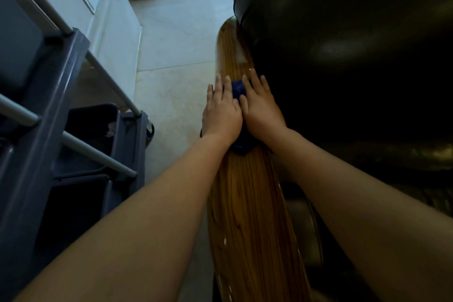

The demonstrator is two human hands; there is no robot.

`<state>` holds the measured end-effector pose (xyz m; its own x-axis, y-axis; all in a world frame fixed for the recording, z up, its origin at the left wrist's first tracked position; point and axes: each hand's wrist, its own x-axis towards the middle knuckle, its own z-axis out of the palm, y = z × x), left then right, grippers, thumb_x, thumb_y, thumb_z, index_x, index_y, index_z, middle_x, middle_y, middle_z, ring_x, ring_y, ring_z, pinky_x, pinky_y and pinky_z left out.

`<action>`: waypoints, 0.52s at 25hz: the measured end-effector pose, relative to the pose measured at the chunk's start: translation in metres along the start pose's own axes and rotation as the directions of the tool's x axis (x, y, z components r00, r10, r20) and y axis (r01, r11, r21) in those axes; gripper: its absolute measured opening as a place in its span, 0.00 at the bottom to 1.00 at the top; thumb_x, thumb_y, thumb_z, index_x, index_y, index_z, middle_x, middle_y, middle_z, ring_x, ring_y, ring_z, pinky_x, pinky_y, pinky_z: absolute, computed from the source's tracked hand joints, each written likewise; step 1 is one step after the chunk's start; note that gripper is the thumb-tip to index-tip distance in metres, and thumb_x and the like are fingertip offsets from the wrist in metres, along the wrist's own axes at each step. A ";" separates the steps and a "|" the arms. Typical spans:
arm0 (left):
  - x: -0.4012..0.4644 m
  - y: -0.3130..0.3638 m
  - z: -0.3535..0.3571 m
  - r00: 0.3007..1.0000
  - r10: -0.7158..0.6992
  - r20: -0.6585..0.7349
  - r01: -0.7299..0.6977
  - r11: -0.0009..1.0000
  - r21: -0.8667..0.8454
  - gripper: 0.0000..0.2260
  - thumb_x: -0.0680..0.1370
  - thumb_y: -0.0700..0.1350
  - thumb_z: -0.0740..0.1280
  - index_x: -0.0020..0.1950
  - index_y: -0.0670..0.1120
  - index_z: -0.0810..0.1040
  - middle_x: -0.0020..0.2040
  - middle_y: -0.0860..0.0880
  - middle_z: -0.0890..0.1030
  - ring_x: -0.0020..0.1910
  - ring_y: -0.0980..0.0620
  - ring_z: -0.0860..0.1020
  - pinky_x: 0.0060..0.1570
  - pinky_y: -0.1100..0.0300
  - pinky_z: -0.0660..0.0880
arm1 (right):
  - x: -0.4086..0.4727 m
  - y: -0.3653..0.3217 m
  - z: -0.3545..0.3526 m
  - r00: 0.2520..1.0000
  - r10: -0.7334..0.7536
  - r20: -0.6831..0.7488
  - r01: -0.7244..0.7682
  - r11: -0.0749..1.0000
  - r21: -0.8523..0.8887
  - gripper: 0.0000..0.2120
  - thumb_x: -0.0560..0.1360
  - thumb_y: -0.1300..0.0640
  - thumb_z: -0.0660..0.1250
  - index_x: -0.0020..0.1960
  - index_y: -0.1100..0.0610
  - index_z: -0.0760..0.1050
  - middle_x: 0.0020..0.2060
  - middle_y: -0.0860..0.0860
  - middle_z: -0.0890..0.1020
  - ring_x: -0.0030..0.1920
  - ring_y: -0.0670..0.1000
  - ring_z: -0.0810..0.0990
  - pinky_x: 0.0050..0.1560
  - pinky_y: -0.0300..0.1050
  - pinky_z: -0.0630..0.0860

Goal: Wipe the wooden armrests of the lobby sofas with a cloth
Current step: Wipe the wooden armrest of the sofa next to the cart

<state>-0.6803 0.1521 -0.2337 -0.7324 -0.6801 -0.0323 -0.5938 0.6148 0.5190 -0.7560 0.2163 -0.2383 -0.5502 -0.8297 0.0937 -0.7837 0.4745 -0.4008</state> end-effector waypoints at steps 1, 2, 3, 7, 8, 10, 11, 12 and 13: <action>-0.014 0.003 -0.002 1.000 0.000 0.011 -0.001 1.000 0.007 0.24 0.80 0.45 0.48 0.74 0.44 0.44 0.77 0.46 0.43 0.75 0.49 0.42 0.72 0.56 0.43 | -0.013 -0.002 -0.005 0.999 0.011 0.034 -0.012 1.000 0.024 0.24 0.80 0.54 0.47 0.73 0.61 0.48 0.76 0.59 0.48 0.75 0.54 0.43 0.70 0.43 0.36; -0.027 0.005 -0.005 0.999 -0.008 0.036 0.007 1.000 0.011 0.24 0.80 0.45 0.48 0.74 0.44 0.43 0.77 0.46 0.42 0.75 0.49 0.41 0.72 0.56 0.43 | -0.023 -0.004 -0.009 0.996 0.024 0.088 -0.029 0.998 0.051 0.25 0.80 0.52 0.47 0.74 0.60 0.46 0.76 0.57 0.46 0.75 0.54 0.42 0.70 0.43 0.37; -0.040 0.007 -0.009 0.997 -0.018 0.074 0.016 1.000 0.022 0.25 0.80 0.45 0.49 0.74 0.43 0.42 0.77 0.46 0.41 0.75 0.49 0.41 0.72 0.55 0.43 | -0.032 -0.006 -0.015 0.987 0.038 0.158 -0.051 0.996 0.076 0.26 0.80 0.51 0.47 0.74 0.58 0.45 0.76 0.56 0.44 0.75 0.53 0.41 0.71 0.45 0.38; -0.086 -0.004 -0.030 0.991 0.027 0.132 -0.033 0.999 0.037 0.28 0.79 0.46 0.52 0.74 0.45 0.41 0.77 0.48 0.41 0.75 0.51 0.41 0.72 0.54 0.44 | -0.064 -0.006 -0.040 0.975 0.096 0.198 -0.146 0.957 0.250 0.31 0.77 0.50 0.57 0.74 0.52 0.45 0.76 0.53 0.45 0.75 0.52 0.45 0.72 0.50 0.48; -0.092 -0.008 -0.036 0.992 0.081 0.094 -0.083 0.996 0.014 0.28 0.78 0.44 0.55 0.74 0.44 0.45 0.77 0.47 0.46 0.75 0.51 0.45 0.72 0.56 0.47 | -0.070 -0.004 -0.046 0.984 0.094 0.150 -0.131 0.956 0.261 0.31 0.76 0.52 0.60 0.74 0.51 0.49 0.76 0.53 0.50 0.75 0.53 0.49 0.71 0.49 0.52; -0.098 -0.009 -0.043 0.988 0.134 0.082 -0.134 0.991 -0.006 0.26 0.76 0.41 0.60 0.73 0.43 0.55 0.75 0.45 0.57 0.74 0.49 0.55 0.71 0.58 0.53 | -0.077 0.000 -0.054 0.992 0.030 0.125 -0.050 0.985 0.164 0.26 0.74 0.56 0.64 0.70 0.54 0.61 0.73 0.54 0.60 0.72 0.53 0.59 0.70 0.49 0.60; -0.099 -0.008 -0.045 0.987 0.127 0.094 -0.126 0.992 -0.011 0.26 0.76 0.41 0.62 0.72 0.42 0.58 0.74 0.44 0.61 0.73 0.49 0.59 0.71 0.58 0.56 | -0.077 0.001 -0.056 0.991 0.010 0.132 -0.028 0.990 0.135 0.23 0.74 0.57 0.64 0.68 0.55 0.65 0.71 0.54 0.64 0.71 0.53 0.62 0.69 0.48 0.63; -0.097 -0.006 -0.046 0.989 0.107 0.101 -0.105 0.994 -0.017 0.26 0.75 0.40 0.64 0.71 0.42 0.60 0.73 0.44 0.63 0.72 0.48 0.60 0.70 0.58 0.57 | -0.076 0.000 -0.057 0.989 0.012 0.145 -0.030 0.992 0.124 0.22 0.74 0.58 0.64 0.67 0.55 0.67 0.70 0.53 0.66 0.69 0.53 0.64 0.68 0.48 0.63; -0.096 -0.003 -0.046 0.992 0.084 0.094 -0.082 0.996 -0.018 0.25 0.74 0.40 0.65 0.70 0.42 0.62 0.72 0.44 0.65 0.71 0.48 0.62 0.70 0.58 0.58 | -0.076 -0.002 -0.058 0.988 0.023 0.151 -0.041 0.992 0.117 0.21 0.74 0.59 0.64 0.67 0.56 0.67 0.69 0.53 0.68 0.69 0.52 0.65 0.68 0.47 0.63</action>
<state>-0.5932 0.1969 -0.1934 -0.8077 -0.5856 -0.0691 -0.5253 0.6613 0.5355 -0.7296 0.2956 -0.1922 -0.5181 -0.8536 -0.0542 -0.7218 0.4703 -0.5078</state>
